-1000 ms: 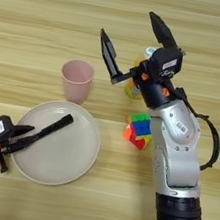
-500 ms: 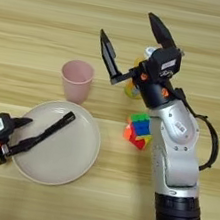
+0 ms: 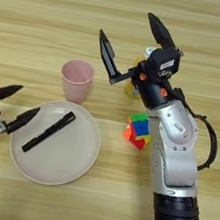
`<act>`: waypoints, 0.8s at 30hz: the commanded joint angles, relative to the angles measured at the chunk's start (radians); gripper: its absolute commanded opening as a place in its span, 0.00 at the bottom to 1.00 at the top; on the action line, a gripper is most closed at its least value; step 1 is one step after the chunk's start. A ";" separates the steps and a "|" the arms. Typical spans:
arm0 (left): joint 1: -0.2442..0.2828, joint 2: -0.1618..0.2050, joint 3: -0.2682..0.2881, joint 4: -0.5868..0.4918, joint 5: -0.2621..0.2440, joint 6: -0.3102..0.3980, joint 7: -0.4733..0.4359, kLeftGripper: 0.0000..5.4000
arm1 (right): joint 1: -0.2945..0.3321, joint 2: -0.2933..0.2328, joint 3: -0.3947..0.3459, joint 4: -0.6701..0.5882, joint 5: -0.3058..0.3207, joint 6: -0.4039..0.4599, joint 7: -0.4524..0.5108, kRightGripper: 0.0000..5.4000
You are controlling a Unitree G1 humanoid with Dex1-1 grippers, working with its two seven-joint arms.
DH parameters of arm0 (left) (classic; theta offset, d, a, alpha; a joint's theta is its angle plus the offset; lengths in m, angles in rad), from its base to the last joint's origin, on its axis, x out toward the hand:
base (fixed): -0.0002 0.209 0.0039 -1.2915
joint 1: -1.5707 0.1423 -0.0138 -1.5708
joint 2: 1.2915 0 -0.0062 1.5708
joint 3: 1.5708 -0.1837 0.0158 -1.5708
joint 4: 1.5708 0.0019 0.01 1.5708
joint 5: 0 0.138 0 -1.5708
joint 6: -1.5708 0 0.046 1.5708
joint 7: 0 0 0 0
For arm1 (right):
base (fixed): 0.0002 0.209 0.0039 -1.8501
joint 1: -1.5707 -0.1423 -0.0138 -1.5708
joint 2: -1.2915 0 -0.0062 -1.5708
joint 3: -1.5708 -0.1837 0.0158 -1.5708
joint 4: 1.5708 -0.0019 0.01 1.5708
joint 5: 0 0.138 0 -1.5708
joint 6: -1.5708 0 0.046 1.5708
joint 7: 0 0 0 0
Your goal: Move the objects on the table
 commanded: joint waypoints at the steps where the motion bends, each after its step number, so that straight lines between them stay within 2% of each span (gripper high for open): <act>1: -0.016 -0.020 0.036 -0.037 -0.044 -0.025 0.006 0.81 | -0.014 0.000 -0.001 0.006 -0.003 -0.012 0.002 1.00; 5: -0.033 -0.041 0.070 -0.069 -0.087 -0.018 0.031 0.89 | -0.014 0.000 -0.001 0.007 -0.002 -0.014 0.002 1.00; 10: -0.070 -0.067 0.112 -0.042 -0.094 -0.029 0.087 0.98 | -0.015 -0.001 -0.001 0.012 -0.003 -0.019 0.002 1.00; 16: -0.150 -0.108 0.187 0.092 -0.012 -0.110 0.219 0.99 | -0.017 -0.004 -0.005 0.015 -0.005 -0.021 0.002 1.00; 18: -0.168 -0.110 0.196 0.141 0.029 -0.133 0.256 0.99 | -0.018 -0.005 -0.005 0.018 -0.007 -0.023 0.002 1.00; 20: -0.182 -0.117 0.206 0.182 0.049 -0.155 0.284 0.99 | -0.019 -0.006 -0.006 0.019 -0.008 -0.024 0.003 1.00; 24: -0.212 -0.130 0.221 0.274 0.129 -0.255 0.365 0.99 | -0.024 -0.006 -0.006 0.026 -0.010 -0.028 0.005 1.00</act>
